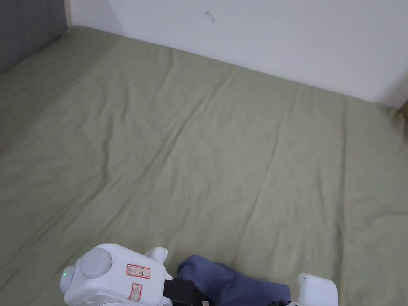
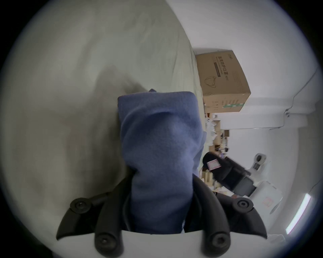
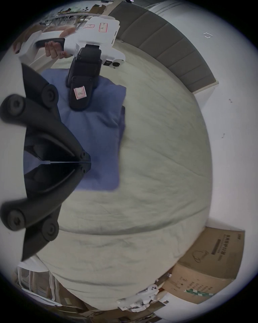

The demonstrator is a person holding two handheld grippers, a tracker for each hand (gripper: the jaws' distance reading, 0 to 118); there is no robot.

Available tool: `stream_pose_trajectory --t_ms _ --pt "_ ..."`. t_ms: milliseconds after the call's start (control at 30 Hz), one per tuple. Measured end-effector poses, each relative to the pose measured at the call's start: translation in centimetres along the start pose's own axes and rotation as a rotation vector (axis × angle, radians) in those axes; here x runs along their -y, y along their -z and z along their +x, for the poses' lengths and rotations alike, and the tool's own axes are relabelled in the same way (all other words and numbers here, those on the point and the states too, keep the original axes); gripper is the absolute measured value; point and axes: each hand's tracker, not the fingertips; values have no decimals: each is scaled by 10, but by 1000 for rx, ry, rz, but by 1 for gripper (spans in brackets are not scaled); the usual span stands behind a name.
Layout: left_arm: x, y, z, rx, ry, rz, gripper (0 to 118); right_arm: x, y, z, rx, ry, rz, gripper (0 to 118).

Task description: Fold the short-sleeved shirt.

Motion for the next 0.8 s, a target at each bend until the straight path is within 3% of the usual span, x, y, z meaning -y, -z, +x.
stream_pose_trajectory --t_ms 67,200,567,800 --pt "-9 -26 -1 -58 24 16 31 -5 -7 -10 -9 -4 51 1" --pt "-36 -88 -8 -317 104 77 31 -15 -13 -28 -5 18 90 1" --pt "-83 -212 -46 -831 213 129 31 -24 -4 -67 -13 3 93 1" --pt "-102 -259 -69 -1356 281 71 31 -21 4 -65 -18 7 62 1"
